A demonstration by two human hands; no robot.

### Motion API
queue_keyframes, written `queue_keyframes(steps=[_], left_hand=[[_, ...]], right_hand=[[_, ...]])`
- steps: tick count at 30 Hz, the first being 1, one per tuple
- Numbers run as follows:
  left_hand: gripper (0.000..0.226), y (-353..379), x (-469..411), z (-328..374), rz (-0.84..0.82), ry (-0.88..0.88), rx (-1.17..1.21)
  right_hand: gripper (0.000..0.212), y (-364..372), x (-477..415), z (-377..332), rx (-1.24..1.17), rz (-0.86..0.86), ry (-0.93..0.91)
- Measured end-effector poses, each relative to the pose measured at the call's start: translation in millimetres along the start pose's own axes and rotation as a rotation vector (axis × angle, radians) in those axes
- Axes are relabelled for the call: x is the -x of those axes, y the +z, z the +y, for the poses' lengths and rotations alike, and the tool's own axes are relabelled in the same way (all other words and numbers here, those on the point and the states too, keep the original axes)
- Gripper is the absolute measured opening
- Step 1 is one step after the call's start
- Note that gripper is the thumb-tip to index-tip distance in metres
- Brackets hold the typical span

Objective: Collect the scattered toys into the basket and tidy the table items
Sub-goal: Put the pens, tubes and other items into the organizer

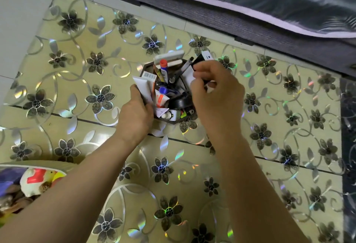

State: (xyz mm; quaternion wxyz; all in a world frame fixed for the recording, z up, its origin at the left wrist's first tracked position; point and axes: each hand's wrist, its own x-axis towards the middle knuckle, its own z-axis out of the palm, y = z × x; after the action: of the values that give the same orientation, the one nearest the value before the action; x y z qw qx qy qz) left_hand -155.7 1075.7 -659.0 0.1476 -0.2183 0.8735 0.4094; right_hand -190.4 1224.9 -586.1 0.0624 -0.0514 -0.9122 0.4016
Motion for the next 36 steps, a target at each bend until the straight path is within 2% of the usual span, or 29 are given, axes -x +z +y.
queue_keyframes(steps=[2, 3, 6, 8, 12, 16, 20, 23, 26, 31, 36], left_hand=[[0.033, 0.6, 1.8, 1.8, -0.010, -0.027, 0.037], [0.035, 1.4, 2.8, 2.9, -0.017, -0.037, 0.055], [0.049, 1.7, 5.1, 2.4, -0.026, -0.039, 0.133], [0.053, 4.5, 4.2, 0.7, -0.026, -0.035, 0.173], [0.051, 10.5, -1.6, -6.9, -0.001, -0.063, 0.260], [0.052, 10.0, -0.9, -10.8, -0.003, -0.041, 0.244], [0.046, 14.5, 13.9, 10.3, -0.106, 0.005, 0.183], [0.049, 29.9, 28.9, 31.7, -0.203, 0.071, 0.096], [0.052, 51.5, 39.7, 53.3, -0.291, 0.147, -0.008], [0.043, 128.4, 71.6, 112.1, -0.364, 0.317, -0.199], [0.044, 213.8, 102.0, 182.2, -0.485, 0.418, -0.237]], right_hand=[[0.013, -9.0, 6.8, 13.7, 0.022, 0.206, 0.065], [0.014, -9.5, 7.1, 24.1, 0.055, 0.203, 0.118], [0.038, 3.4, -1.7, 51.3, 0.171, -0.096, 0.254], [0.043, 17.9, -7.0, 62.1, 0.185, -0.235, 0.252], [0.027, 37.3, -11.0, 67.4, 0.128, -0.277, 0.289], [0.030, 25.0, -9.7, 70.7, 0.038, -0.285, 0.338], [0.032, -6.4, 15.4, 81.1, 0.037, -0.211, 0.439], [0.018, -37.1, 43.7, 99.6, 0.028, -0.113, 0.539], [0.014, -68.3, 71.7, 118.5, 0.064, -0.015, 0.608], [0.015, -145.4, 107.4, 168.8, 0.047, 0.156, 0.723], [0.019, -226.3, 114.0, 228.2, 0.072, 0.260, 0.815]])
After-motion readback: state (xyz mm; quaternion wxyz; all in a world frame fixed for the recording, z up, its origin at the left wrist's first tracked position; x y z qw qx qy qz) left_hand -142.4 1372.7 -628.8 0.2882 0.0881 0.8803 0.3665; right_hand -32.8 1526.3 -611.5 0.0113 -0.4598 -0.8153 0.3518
